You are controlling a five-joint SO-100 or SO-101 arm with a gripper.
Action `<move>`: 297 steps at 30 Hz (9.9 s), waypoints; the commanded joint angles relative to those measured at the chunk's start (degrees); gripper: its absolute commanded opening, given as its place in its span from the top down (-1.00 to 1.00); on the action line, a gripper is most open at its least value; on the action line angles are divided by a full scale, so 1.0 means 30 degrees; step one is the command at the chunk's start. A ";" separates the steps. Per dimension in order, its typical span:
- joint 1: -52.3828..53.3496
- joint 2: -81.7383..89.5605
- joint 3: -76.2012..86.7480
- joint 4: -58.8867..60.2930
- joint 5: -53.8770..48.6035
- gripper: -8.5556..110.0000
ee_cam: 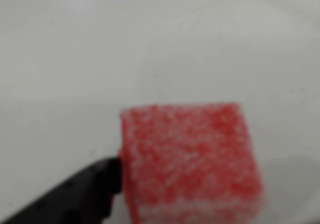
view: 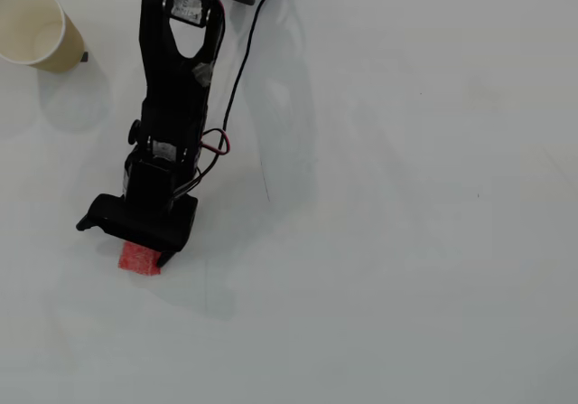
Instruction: Pick up the cube and drop it in the cup.
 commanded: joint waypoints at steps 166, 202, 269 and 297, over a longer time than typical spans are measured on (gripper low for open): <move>1.0635 3.0586 1.2363 0.9756 -0.0029 0.86; 1.6348 2.7744 0.9287 1.6143 0.0117 0.86; 1.5732 2.0039 0.2461 1.9717 0.0293 0.78; 1.4531 2.0039 0.2256 1.9307 0.0293 0.17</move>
